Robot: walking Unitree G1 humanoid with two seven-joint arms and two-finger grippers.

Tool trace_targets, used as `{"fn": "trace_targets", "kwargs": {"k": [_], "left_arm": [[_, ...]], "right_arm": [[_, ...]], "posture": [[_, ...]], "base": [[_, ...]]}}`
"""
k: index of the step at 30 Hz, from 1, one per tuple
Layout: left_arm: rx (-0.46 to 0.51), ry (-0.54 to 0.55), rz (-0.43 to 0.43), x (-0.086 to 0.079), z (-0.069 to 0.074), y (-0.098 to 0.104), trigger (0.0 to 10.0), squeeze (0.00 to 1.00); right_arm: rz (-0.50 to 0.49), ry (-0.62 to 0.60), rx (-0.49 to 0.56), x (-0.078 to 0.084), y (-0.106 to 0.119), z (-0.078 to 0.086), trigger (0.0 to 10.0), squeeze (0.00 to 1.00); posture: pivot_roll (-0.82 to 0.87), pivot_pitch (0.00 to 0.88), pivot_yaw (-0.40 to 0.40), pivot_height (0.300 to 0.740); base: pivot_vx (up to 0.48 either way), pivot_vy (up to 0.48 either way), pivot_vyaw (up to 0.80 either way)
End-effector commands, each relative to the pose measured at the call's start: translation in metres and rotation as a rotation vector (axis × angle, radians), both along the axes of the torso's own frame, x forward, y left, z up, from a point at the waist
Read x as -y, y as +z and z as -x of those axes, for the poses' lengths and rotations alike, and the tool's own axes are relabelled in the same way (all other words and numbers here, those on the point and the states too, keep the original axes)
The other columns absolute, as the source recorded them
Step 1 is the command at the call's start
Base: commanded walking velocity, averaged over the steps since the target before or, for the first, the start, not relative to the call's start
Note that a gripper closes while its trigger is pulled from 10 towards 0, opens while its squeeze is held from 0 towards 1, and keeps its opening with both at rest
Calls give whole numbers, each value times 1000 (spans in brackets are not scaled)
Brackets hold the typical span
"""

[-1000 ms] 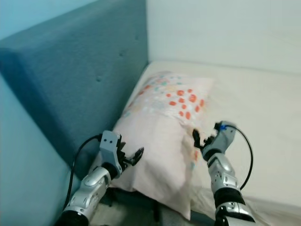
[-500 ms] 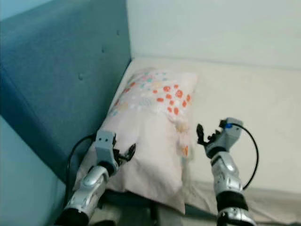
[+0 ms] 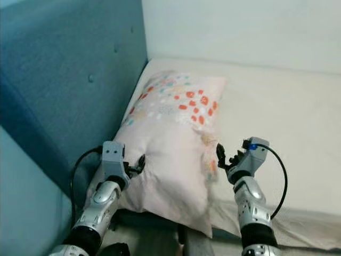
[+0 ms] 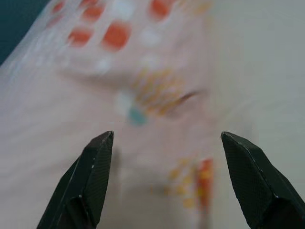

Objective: Clean up the room

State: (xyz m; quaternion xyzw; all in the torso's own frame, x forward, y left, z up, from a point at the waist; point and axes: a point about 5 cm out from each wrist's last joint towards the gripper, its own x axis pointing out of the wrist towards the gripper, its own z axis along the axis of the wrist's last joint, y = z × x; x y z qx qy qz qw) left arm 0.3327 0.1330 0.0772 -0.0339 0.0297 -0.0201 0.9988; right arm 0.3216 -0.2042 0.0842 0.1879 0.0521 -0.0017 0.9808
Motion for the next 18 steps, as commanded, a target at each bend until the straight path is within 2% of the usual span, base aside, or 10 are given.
{"fn": "trace_targets", "kwargs": {"k": [1,4,7,10,11,13,14,16,18], "left_arm": [[-16,45,-16,-7,-4,-1,10000,0],[-12,86,-32,-13,-11,5,10000,0],[-44,131,-13,-22,-18,6,10000,0],[-54,135,19,-24,-20,7,10000,0],[-63,94,115,-19,-24,9,10000,0],[-49,-66,303,0,-30,17,10000,0],[-49,-66,303,0,-30,17,10000,0],[-25,-206,396,17,-30,22,10000,0],[-19,-241,415,22,-30,23,10000,0]], "right_arm": [[1,3,7,0,3,3,10000,0],[0,14,9,-3,4,7,10000,0],[-9,22,13,-6,7,14,10000,0],[-10,21,15,-6,7,16,10000,0],[-10,19,15,-6,8,19,10000,0],[-13,14,14,-5,9,25,10000,0],[-13,14,14,-5,9,25,10000,0],[-14,12,8,-6,10,29,10000,0],[-14,11,5,-6,10,30,10000,0]], "posture": [[51,206,-8,535],[40,218,-4,535],[17,244,1,535],[5,259,5,535],[-5,268,7,535],[-19,292,9,535],[-19,292,9,535],[-33,301,12,535],[-40,308,13,535]], "base": [[0,0,0],[0,0,0],[0,0,-594],[0,0,-594],[0,0,-594],[0,0,-591],[0,0,-587],[0,0,-584],[0,0,-581]]}}
